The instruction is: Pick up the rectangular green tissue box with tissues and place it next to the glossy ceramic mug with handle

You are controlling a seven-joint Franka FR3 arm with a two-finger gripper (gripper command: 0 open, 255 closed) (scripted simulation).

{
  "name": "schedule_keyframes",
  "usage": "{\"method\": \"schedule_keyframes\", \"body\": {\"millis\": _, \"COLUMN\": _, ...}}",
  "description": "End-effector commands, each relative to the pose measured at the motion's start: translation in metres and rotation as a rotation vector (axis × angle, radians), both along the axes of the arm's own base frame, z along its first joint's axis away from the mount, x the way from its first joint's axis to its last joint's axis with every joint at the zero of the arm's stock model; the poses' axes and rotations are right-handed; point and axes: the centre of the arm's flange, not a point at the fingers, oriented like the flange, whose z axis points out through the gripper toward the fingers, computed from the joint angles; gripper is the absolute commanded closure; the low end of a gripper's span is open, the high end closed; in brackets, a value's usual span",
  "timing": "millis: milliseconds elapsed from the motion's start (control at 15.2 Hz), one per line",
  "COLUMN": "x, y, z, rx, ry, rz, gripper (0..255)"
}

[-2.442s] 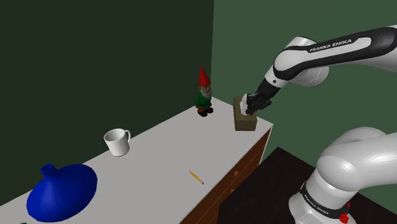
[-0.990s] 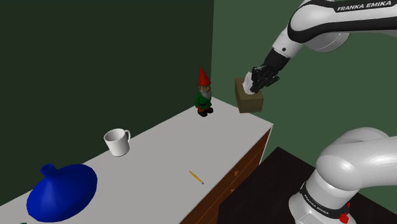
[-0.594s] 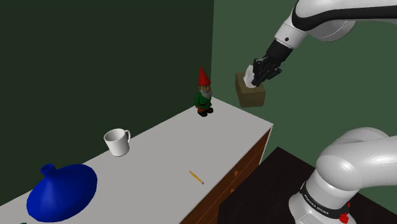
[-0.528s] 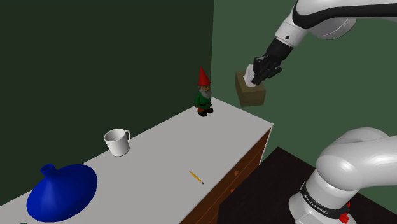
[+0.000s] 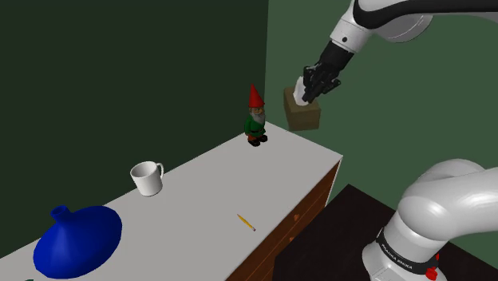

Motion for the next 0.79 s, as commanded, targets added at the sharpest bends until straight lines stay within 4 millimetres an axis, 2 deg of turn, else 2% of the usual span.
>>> {"method": "schedule_keyframes", "body": {"millis": 0, "x": 0.014, "y": 0.024, "z": -0.001, "rx": 0.001, "ry": 0.0, "rz": -0.001, "gripper": 255}}
{"method": "schedule_keyframes", "body": {"millis": 726, "x": 0.083, "y": 0.152, "z": 0.0, "rx": 0.001, "ry": 0.0, "rz": -0.001, "gripper": 255}}
